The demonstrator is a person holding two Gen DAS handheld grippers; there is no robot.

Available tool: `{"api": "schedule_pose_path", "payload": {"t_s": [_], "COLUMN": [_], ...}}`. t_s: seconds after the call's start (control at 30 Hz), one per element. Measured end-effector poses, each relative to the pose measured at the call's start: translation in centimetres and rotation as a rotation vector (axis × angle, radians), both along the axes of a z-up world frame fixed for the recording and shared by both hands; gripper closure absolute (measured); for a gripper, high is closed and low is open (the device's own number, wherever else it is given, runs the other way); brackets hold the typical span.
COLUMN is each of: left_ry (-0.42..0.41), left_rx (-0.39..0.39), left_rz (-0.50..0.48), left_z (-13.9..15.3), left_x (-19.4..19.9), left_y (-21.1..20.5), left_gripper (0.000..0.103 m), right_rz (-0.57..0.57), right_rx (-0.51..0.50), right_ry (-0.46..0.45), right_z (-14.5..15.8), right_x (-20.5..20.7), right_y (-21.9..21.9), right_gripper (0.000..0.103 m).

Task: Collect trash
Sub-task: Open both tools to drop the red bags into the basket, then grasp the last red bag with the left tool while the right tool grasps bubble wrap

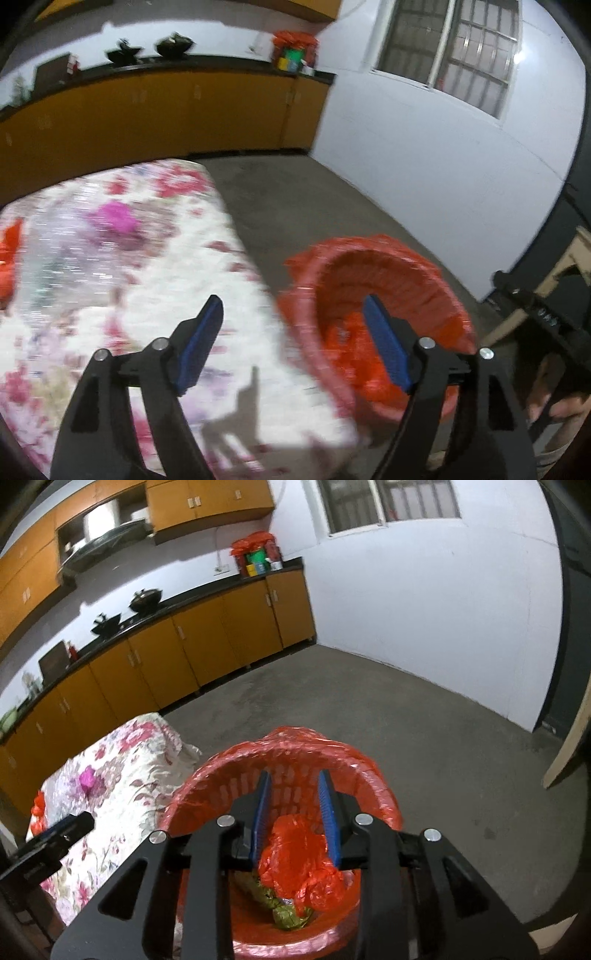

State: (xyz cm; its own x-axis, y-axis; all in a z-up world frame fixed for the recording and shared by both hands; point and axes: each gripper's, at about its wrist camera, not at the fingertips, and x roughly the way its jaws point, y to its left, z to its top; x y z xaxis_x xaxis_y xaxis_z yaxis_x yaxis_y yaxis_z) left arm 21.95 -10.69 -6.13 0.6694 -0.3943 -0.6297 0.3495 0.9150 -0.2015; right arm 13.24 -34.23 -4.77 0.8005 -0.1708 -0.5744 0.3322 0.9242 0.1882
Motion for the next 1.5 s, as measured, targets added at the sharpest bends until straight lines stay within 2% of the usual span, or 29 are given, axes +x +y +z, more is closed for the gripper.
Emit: {"api": "schedule_pose_path", "payload": {"t_s": [0.13,0.17,0.23,0.47,0.6,0.73,0.9,1.03,1.2,1.23,1.27,1.3,1.4,1.5], "left_ry": [-0.035,-0.039,-0.04,-0.054,-0.075,-0.094,-0.098,-0.095,-0.078,-0.071,-0.067,-0.06,-0.048,-0.044], "left_rx": [0.058,0.072,0.09,0.151,0.15,0.125,0.107,0.099,0.084,0.078,0.074,0.068,0.051,0.046], "left_rz": [0.092,0.125,0.174,0.368,0.501,0.606,0.675,0.701,0.723,0.725,0.725,0.724,0.715,0.701], "left_z": [-0.1,-0.3,-0.6,-1.4,-1.2,-1.0,-1.1,-1.5,-2.1,-2.3,-2.4,-2.6,-3.0,-3.3], "left_x": [-0.5,-0.7,-0.9,-1.9,-2.9,-3.9,-4.6,-4.9,-4.6,-4.4,-4.3,-4.1,-3.6,-3.0], "left_y": [4.1,5.6,8.0,17.2,22.7,27.0,30.7,32.5,34.4,34.7,34.7,34.8,34.8,34.4], "left_gripper": [0.022,0.022,0.022,0.022,0.022,0.022,0.022,0.022,0.022,0.022,0.022,0.022,0.022,0.022], "right_rz": [0.075,0.092,0.143,0.384,0.521,0.621,0.679,0.689,0.674,0.681,0.687,0.694,0.698,0.696], "right_rx": [-0.01,-0.011,-0.013,-0.006,0.012,-0.022,-0.066,-0.149,-0.231,-0.245,-0.255,-0.266,-0.228,-0.183], "right_ry": [0.008,0.009,0.003,0.015,0.019,0.017,0.03,0.052,0.109,0.133,0.147,0.159,0.13,0.071], "right_z": [0.3,0.2,0.4,0.5,0.7,0.5,-0.3,-1.7,-3.8,-4.4,-4.8,-5.0,-4.4,-2.6], "right_x": [1.2,1.4,2.2,5.7,8.7,11.6,16.0,18.9,20.9,21.2,21.2,21.1,19.7,17.4], "right_y": [3.1,3.8,5.9,15.1,21.5,27.6,34.0,37.9,40.2,40.4,40.4,40.2,38.8,36.5], "right_gripper": [0.075,0.073,0.059,0.058,0.058,0.058,0.058,0.056,0.053,0.061,0.074,0.1,0.101,0.102]}}
